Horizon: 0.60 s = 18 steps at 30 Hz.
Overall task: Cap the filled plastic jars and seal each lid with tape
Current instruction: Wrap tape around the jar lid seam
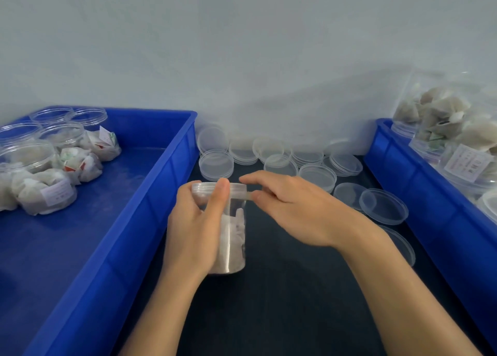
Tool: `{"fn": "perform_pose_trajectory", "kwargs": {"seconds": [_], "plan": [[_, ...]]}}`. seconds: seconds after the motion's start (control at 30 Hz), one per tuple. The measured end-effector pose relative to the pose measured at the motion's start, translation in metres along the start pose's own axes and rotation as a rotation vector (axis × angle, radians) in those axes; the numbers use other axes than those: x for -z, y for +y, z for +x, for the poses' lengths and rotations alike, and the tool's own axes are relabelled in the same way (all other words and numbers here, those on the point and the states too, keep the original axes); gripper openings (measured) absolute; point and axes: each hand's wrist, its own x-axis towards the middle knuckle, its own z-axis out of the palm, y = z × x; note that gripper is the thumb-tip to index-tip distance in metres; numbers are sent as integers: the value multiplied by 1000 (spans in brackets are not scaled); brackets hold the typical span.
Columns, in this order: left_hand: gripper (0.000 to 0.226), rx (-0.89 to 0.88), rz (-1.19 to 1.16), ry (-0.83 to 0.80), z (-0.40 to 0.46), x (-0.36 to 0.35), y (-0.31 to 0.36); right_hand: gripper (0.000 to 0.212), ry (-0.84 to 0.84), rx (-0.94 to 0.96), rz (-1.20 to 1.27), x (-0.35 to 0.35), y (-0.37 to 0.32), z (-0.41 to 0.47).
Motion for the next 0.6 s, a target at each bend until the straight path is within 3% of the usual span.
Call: {"fn": "perform_pose_trajectory", "kwargs": {"seconds": [0.17,0.6], "plan": [[70,11,-46,-49,0,0,-3,37,8,-28,-29,-5,10,4],[56,108,-193,-163,4,2,-9,17,8,-28,17,-5,13,4]]}}
